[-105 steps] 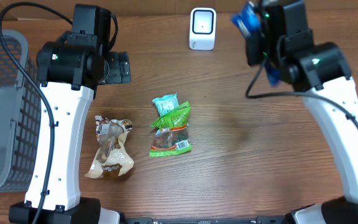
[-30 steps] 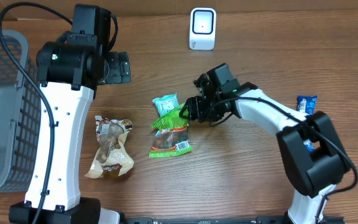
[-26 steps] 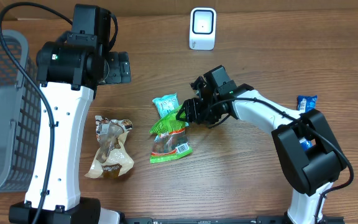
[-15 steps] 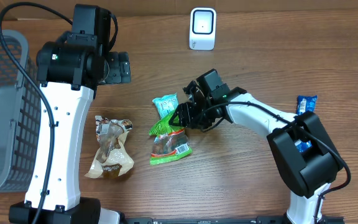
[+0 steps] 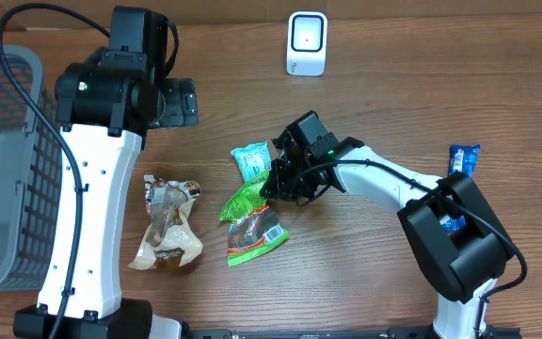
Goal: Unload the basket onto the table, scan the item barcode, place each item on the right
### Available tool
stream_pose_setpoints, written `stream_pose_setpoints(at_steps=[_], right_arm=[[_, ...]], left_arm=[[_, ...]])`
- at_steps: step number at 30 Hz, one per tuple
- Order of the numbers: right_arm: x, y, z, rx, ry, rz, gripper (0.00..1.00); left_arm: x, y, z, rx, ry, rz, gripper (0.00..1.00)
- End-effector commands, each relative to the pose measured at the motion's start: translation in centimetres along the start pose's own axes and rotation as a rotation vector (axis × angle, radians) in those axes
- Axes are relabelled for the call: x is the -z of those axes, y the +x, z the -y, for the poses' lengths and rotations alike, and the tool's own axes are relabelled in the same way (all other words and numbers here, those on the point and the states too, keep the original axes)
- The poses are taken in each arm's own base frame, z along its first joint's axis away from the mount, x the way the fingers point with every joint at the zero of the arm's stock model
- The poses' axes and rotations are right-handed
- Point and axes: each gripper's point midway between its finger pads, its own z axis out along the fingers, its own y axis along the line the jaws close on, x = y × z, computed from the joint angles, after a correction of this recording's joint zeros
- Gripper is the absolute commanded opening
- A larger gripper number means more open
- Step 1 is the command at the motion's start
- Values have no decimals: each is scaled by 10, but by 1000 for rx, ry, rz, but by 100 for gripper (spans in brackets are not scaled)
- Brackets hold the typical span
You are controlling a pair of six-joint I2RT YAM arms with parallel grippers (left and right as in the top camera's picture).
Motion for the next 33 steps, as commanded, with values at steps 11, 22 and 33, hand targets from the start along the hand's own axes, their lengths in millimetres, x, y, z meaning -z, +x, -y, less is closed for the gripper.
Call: stream_pose_setpoints(at_steps=[11, 22, 33], right_arm=[[140, -16, -21, -149, 44, 287, 4], [153, -24, 87, -401, 327, 358, 4], [159, -34, 89, 190, 433, 227, 100]], left_arm=[[11, -5, -6, -1, -7, 38, 100], [11, -5, -6, -1, -7, 38, 99], [11, -5, -6, -1, -7, 38, 100]])
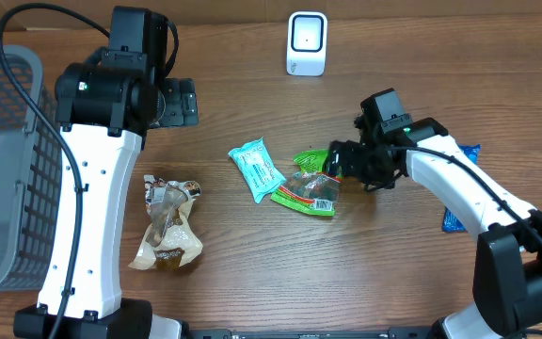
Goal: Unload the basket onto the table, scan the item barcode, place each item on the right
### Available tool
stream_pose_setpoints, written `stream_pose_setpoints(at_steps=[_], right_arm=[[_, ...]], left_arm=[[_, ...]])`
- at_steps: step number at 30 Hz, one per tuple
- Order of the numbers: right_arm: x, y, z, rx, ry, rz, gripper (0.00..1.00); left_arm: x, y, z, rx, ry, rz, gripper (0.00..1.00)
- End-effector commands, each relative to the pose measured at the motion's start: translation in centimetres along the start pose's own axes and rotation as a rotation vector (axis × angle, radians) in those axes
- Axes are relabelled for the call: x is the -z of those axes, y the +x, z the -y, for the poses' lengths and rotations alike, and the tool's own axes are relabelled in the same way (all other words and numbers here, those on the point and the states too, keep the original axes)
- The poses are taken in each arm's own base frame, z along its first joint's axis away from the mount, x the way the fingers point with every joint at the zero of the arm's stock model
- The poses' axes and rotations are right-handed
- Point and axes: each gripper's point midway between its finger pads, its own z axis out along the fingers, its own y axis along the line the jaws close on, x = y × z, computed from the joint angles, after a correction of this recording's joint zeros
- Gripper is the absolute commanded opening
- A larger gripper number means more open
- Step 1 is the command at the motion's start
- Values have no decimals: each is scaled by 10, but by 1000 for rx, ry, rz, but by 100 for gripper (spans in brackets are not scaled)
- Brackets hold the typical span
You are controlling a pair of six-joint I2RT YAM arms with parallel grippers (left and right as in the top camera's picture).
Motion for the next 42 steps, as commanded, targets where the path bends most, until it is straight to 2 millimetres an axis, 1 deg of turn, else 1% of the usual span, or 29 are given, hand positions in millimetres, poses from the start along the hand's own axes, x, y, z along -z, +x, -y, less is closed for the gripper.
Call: stream_pose_setpoints(at_steps=[1, 5, 8, 10, 11, 14, 17, 18, 22, 24, 25, 26, 27, 28, 31, 32, 33, 36, 38, 39, 42], right_arm=[[25, -30, -7, 282, 9, 88, 100], [54, -63, -21, 469, 14, 192, 100], [64, -79, -31, 570, 15, 253, 100], [63, -88, -35, 615, 16, 279, 100], [58, -92, -34, 632, 19, 281, 100], [33, -96, -27, 641, 22, 240, 100], [7, -88, -21, 653, -7, 166, 99], [-5, -82, -19, 665, -31, 126, 99], [-29, -64, -15, 686, -87, 29, 97], [-38, -58, -12, 686, -103, -9, 97], [-42, -49, -13, 699, -136, -41, 95], [-43, -44, -15, 703, -160, -60, 94], [-44, -38, -16, 707, -184, -84, 90], [-44, -31, -17, 701, -205, -108, 88], [-43, -19, -14, 673, -215, -162, 84], [-42, -14, -13, 664, -214, -181, 81], [-41, -11, -12, 656, -214, -197, 74], [-40, -3, -9, 596, -208, -235, 39], [-40, -3, -9, 527, -199, -241, 5], [-40, -5, -8, 479, -193, -240, 4], [-37, -14, 2, 283, -170, -230, 4]], left_arm=[[11, -5, -6, -1, -7, 38, 100], [11, -5, -6, -1, -7, 38, 100], [11, -5, -6, -1, -7, 38, 99], [11, -5, -6, -1, -7, 38, 100], [11, -5, -6, -1, -7, 38, 100], [11, -5, -6, -1, -7, 38, 100], [11, -5, -6, -1, -7, 38, 100], [11, -5, -6, -1, -7, 38, 100], [11, -5, -6, -1, -7, 38, 100], [11, -5, -6, -1, -7, 38, 100], [11, -5, -6, -1, -7, 38, 100], [11, -5, -6, -1, -7, 38, 100], [11, -5, -6, -1, -7, 38, 99], [11, -5, -6, -1, -7, 38, 100], [11, -5, -6, -1, -7, 38, 100], [11, -5, -6, -1, -7, 38, 100], [11, -5, -6, -1, -7, 38, 100], [11, -5, -6, -1, -7, 38, 100], [11, -5, -6, -1, -7, 38, 100], [11, -5, -6, -1, -7, 38, 100], [11, -5, -6, -1, -7, 38, 100]])
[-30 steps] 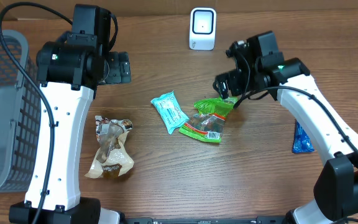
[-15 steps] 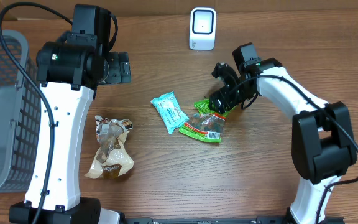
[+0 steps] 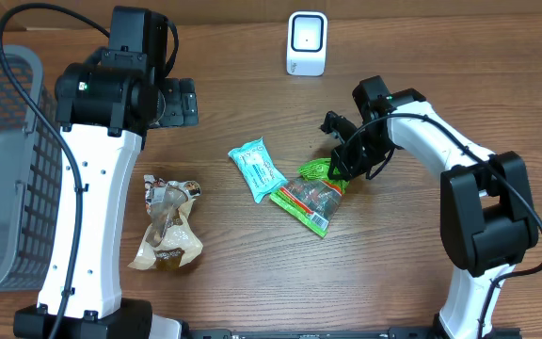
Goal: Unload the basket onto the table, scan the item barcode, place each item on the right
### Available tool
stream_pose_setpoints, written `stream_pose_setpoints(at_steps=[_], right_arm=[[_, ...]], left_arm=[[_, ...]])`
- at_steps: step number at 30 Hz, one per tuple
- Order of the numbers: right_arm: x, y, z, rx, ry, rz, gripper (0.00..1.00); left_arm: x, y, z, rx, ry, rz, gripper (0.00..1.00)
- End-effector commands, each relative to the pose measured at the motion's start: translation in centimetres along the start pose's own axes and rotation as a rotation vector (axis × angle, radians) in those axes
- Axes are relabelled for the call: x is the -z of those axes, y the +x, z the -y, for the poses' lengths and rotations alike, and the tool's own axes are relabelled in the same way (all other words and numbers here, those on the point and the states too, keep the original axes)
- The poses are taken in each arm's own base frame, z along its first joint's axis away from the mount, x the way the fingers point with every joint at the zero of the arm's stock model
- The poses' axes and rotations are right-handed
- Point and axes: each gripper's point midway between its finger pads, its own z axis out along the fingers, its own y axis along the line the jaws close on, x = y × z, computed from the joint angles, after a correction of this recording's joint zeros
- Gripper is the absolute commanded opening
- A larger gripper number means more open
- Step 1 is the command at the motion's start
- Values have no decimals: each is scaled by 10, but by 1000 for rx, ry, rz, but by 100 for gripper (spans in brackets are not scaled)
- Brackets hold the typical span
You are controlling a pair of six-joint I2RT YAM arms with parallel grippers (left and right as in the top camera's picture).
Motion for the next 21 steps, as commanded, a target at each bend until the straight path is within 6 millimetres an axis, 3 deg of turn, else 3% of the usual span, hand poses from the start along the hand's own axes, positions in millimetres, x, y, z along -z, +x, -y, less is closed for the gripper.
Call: stream_pose_setpoints(at_steps=[1, 8, 14, 16, 18, 20, 21], right_arm=[[9, -4, 17, -269, -7, 34, 4], [39, 5, 69, -742, -22, 102, 4], [51, 21, 73, -771, -87, 70, 6], [51, 21, 74, -719, -83, 76, 32], [51, 13, 78, -657, -74, 113, 72], [52, 2, 84, -582, -61, 162, 90], [53, -3, 86, -552, -56, 184, 94]], left_arm=[[11, -5, -6, -1, -7, 38, 100], [11, -5, -6, -1, -7, 38, 100], [11, -5, -6, -1, -7, 38, 100], [11, -5, -6, -1, -7, 38, 100], [11, -5, -6, -1, -7, 38, 100], [11, -5, -6, -1, -7, 38, 100], [11, -5, -6, -1, -7, 38, 100]])
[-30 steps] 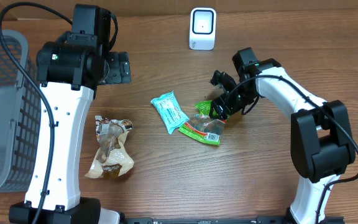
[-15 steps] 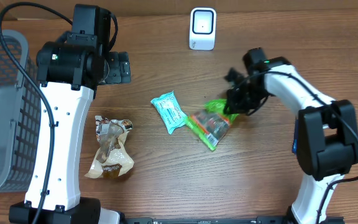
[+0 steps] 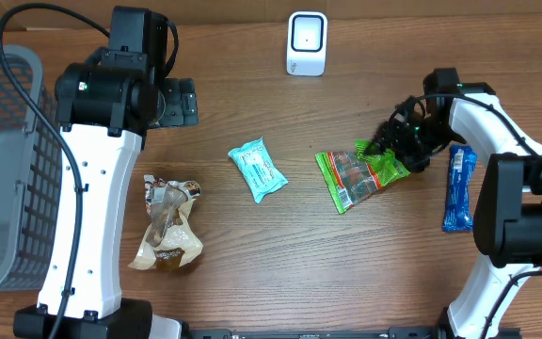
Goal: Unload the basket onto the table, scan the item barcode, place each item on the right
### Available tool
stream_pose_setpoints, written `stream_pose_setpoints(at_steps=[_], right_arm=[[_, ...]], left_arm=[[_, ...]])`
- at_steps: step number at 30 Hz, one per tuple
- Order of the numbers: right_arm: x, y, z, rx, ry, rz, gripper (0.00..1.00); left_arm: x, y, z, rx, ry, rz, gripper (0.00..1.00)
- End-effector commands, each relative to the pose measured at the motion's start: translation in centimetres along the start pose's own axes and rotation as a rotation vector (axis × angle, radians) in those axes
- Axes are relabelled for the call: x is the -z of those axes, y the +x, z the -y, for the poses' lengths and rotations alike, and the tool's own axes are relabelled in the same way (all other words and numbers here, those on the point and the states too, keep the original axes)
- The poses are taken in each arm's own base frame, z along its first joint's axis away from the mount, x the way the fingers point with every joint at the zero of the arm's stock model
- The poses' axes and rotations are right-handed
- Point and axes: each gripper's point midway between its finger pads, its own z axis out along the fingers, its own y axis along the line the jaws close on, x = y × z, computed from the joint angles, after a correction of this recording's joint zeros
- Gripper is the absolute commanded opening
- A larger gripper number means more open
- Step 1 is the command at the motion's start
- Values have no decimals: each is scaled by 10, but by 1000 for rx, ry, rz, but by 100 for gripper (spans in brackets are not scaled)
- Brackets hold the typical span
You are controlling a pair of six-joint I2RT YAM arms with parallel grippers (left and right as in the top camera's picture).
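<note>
A green snack packet [image 3: 356, 175] with a white barcode label lies right of the table's middle, its label end pointing to the front left. My right gripper [image 3: 387, 151] is shut on the packet's far right end. The white barcode scanner [image 3: 307, 43] stands at the back centre, well away from the packet. My left gripper [image 3: 184, 102] hovers at the back left, far from the packet, with nothing in it; its jaws are too dark to read.
A teal packet [image 3: 258, 169] lies at the centre. At the front left lies a brown and white bag [image 3: 167, 226], and a blue packet [image 3: 458, 186] lies by the right arm. A grey basket fills the left edge.
My right gripper has moved to the right with the green packet, from just right of the teal packet to near the blue packet. The packet has turned. The left arm is unchanged.
The right gripper first held the green packet beside the teal one at the centre. It then had the packet a little to the right, then turned with the label toward the front. Now the packet is farther right, by the blue packet. The left arm stayed still.
</note>
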Motion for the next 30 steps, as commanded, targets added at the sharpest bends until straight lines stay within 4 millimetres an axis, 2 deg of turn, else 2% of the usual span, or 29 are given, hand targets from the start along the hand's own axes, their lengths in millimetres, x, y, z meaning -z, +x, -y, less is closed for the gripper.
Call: stream_pose_setpoints(at_steps=[1, 4, 11, 16, 18, 22, 24, 27, 30], right_arm=[[-2, -12, -7, 130, -26, 41, 95], [-6, -11, -10, 221, -24, 35, 95], [-33, 32, -1, 268, 9, -109, 92], [-54, 48, 9, 269, 12, -138, 85], [-60, 52, 15, 258, 13, -139, 72], [-65, 53, 20, 202, 14, -126, 31], [-65, 51, 18, 180, 5, -118, 17], [-64, 51, 7, 172, -57, -117, 4], [-61, 51, -7, 172, -135, -121, 4]], left_arm=[[11, -5, -6, -1, -7, 38, 100], [11, -5, -6, -1, -7, 38, 100], [11, -5, -6, -1, -7, 38, 100], [11, -5, -6, -1, -7, 38, 100], [11, -5, -6, -1, -7, 38, 100], [11, -5, -6, -1, -7, 38, 100], [11, -5, -6, -1, -7, 38, 100], [11, -5, -6, -1, -7, 38, 100], [11, -5, -6, -1, -7, 38, 100]])
